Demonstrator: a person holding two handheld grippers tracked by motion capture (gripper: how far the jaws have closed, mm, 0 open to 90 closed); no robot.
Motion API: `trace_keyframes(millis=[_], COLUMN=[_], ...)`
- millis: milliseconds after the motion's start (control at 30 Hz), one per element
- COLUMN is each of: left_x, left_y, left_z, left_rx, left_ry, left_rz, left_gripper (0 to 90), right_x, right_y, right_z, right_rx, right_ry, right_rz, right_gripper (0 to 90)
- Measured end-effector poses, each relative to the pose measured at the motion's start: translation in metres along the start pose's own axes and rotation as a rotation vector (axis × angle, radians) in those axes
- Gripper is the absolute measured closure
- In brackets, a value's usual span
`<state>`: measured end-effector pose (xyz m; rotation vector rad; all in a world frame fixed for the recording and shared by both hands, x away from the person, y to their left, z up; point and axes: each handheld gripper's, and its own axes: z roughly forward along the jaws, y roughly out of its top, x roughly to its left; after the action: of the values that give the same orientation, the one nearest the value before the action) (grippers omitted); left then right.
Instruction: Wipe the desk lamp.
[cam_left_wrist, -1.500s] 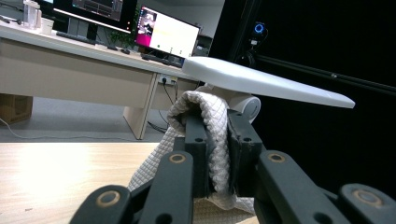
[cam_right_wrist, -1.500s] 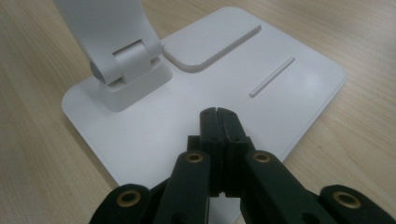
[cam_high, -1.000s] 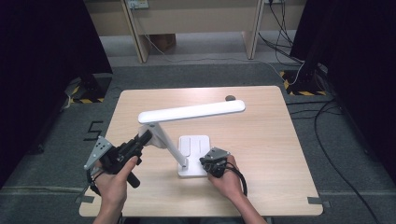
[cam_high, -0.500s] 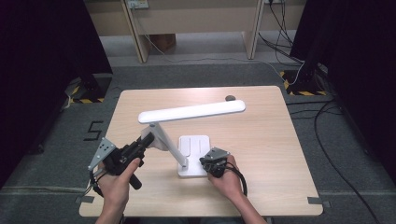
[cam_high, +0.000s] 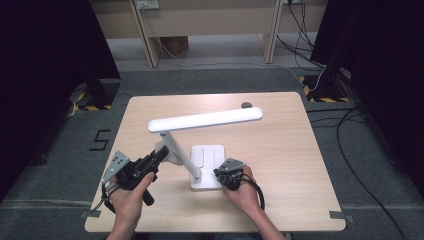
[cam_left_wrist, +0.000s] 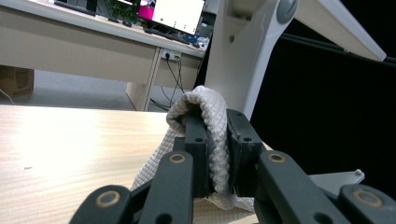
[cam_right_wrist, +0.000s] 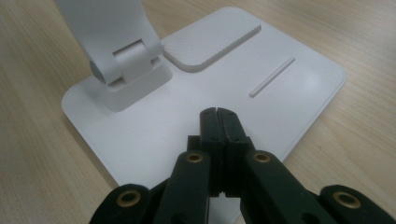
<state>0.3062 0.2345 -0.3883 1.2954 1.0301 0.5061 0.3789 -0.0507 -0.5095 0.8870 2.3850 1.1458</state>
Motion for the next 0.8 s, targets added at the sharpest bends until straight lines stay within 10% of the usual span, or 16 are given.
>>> trace_keyframes(millis=[800], left_x=[0.004], left_y=[-0.013], left_z=[0.005], left_rx=[0.037], left_ry=[0.002], left_rz=[0.002], left_gripper=[80.2], right_x=[0.0], right_y=[0.0], right_z=[0.0], right_rx=[0.0], right_ry=[0.0], right_rz=[0.001], right_gripper=[90.0])
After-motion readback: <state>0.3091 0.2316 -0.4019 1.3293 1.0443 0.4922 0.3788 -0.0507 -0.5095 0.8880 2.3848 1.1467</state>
